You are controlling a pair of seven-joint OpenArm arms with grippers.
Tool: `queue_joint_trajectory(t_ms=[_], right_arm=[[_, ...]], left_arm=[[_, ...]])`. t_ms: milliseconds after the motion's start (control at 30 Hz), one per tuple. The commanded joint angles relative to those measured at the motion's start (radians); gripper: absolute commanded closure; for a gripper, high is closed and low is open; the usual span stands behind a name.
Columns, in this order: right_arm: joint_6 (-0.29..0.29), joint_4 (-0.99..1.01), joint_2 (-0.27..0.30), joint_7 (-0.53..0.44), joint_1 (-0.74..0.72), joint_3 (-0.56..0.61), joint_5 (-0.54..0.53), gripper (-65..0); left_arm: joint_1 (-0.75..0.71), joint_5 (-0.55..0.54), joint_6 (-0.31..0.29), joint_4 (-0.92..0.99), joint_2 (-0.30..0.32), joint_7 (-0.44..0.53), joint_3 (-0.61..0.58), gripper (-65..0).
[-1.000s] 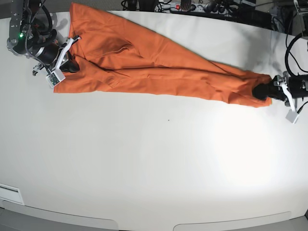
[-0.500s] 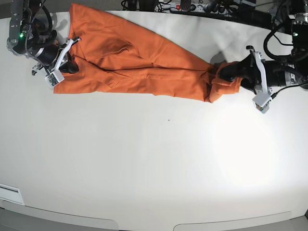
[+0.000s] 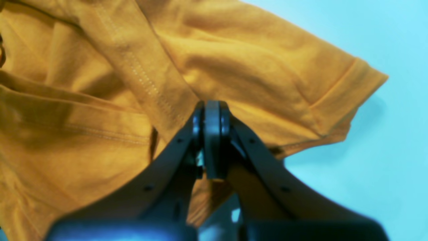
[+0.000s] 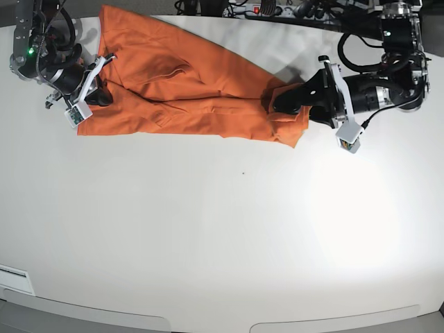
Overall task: Fold the T-shirt properly
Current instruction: 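Carry the hem end with the left gripper toward the right gripper, folding the strip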
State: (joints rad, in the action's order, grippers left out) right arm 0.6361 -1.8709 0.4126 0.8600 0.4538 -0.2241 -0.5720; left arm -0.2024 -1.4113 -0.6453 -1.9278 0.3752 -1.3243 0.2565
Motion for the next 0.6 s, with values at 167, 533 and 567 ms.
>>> queue_joint_trajectory(t_ms=[167, 533, 567], right_arm=[[-0.008, -0.007, 0.011, 0.024, 0.003, -0.004, 0.026, 0.0], [-0.007, -0.007, 0.011, 0.026, 0.003, -0.004, 0.027, 0.0], [-0.007, -0.007, 0.011, 0.026, 0.003, -0.004, 0.027, 0.0]], left_arm=[[0.009, 0.137, -0.014, -0.013, -0.100, 0.071, -0.045, 0.0], [0.009, 0.203, -0.023, -0.013, -0.129, 0.076, -0.187, 0.0], [0.009, 0.218, -0.026, -0.013, -0.130, 0.091, -0.197, 0.0]])
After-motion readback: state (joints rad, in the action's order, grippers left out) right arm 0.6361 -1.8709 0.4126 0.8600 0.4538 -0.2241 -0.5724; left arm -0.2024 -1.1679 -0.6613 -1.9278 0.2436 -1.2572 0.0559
